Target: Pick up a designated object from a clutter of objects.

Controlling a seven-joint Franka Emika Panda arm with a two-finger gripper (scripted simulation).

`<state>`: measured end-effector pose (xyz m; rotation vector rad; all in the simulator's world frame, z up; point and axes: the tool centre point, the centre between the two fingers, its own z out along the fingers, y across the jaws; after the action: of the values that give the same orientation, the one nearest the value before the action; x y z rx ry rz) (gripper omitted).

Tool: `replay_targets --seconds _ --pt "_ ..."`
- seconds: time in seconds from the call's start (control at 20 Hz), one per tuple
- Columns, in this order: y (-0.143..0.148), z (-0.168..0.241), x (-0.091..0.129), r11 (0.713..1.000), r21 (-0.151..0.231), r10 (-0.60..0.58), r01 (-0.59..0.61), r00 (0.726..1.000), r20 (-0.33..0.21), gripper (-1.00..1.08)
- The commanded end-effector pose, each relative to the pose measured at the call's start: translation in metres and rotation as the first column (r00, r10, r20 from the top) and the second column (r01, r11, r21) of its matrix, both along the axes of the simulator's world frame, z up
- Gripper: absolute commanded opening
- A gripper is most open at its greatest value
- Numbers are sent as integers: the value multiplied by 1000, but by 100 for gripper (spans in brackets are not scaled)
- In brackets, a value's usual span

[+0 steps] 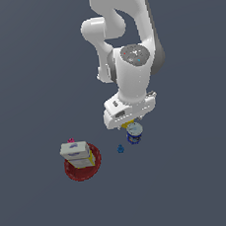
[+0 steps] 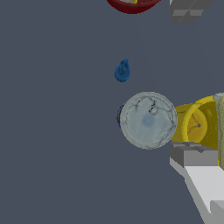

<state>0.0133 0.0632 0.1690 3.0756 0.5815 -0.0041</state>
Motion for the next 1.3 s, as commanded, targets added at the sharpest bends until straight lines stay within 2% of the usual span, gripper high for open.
replay_targets --seconds 0.0,0.4,0.75,1.25 --pt "10 -17 -3 999 4 42 -42 999 1 100" --pt "27 -44 -10 994 11 109 -109 994 0 100" --pt "27 -49 -10 994 11 108 -108 994 -1 100" --pt "28 -90 -11 994 12 112 -112 994 0 100"
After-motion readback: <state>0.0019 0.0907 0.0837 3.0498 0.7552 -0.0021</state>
